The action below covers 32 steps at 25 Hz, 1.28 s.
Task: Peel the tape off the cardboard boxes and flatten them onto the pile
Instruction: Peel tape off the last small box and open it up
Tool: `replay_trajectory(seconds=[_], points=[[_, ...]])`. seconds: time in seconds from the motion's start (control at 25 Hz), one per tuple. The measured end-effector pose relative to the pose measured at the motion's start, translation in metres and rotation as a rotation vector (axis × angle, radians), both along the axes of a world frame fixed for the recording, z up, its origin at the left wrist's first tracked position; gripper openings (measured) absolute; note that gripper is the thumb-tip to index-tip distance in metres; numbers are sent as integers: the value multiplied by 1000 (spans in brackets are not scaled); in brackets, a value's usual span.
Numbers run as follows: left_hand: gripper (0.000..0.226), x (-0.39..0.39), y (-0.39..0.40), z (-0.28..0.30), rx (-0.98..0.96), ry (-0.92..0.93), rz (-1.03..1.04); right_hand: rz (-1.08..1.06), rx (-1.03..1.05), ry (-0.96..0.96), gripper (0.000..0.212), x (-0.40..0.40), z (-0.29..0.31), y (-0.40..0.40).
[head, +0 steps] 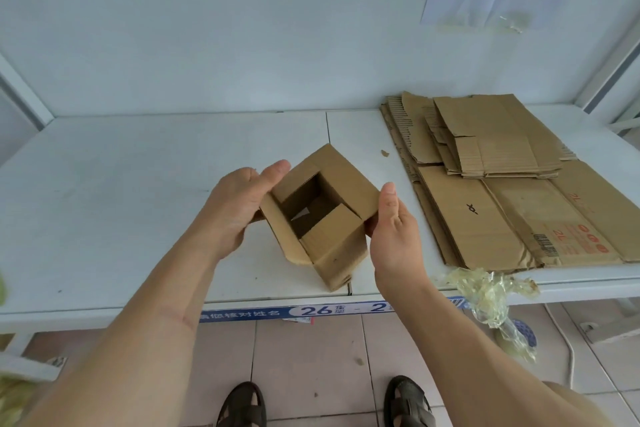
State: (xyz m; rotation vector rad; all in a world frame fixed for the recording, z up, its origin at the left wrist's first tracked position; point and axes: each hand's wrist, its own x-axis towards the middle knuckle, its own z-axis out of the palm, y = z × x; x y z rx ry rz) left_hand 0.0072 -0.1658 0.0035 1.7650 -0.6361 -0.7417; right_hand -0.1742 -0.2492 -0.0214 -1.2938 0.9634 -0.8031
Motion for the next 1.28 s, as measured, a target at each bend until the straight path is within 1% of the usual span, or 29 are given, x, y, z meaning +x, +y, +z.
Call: replay_trajectory(seconds=[0.04, 0.12, 0.16, 0.24, 0.28, 0.32, 0.4, 0.48, 0.56, 0.6, 0.64, 0.72, 0.84, 0.92, 1.04, 1.12, 1.2, 1.28], points=[[73, 5, 5, 4, 91, -71, -36, 4, 29, -8, 49, 3, 3, -1], [81, 8, 12, 9, 318, -291, -134, 29, -12, 15, 50, 12, 7, 0], [80, 9, 14, 9, 410, -364, -169, 44, -56, 30, 50, 17, 9, 4], [68, 9, 16, 7, 522, -463, -135, 84, -148, 61, 50, 26, 8, 12], [62, 8, 18, 6, 532, -512, -104, 104, -186, 74, 50, 29, 6, 15], [57, 7, 20, 4, 504, -549, -84, 113, -215, 76, 50, 31, 6, 18], [51, 10, 25, 0, 385, -549, -72, 101, -233, 37, 52, 34, 7, 17], [50, 19, 30, -4, 264, -449, -44, 131, -254, 55, 54, 36, 9, 13], [58, 24, 33, -7, 140, -286, 34, 222, -287, 135, 46, 37, 11, 9], [58, 24, 32, -7, 96, -202, 64, 267, -304, 188, 47, 37, 11, 7], [55, 24, 32, -7, 61, -127, 93, 310, -322, 238, 47, 37, 12, 6], [50, 23, 31, -7, 8, 11, 142, 362, -372, 307, 39, 37, 13, 4], [50, 24, 27, -11, -35, 145, 212, 397, -402, 324, 37, 33, 17, 2], [50, 24, 24, -15, -42, 180, 277, 508, -416, 359, 50, 30, 22, 3], [52, 23, 20, -19, -64, 306, 390, 699, -558, 462, 75, 28, 23, 6], [53, 24, 18, -23, -85, 405, 446, 762, -702, 538, 80, 29, 20, 12], [58, 27, 18, -28, -97, 462, 478, 793, -828, 606, 84, 35, 14, 20], [57, 30, 19, -33, -97, 499, 479, 791, -932, 658, 88, 42, 6, 30]])
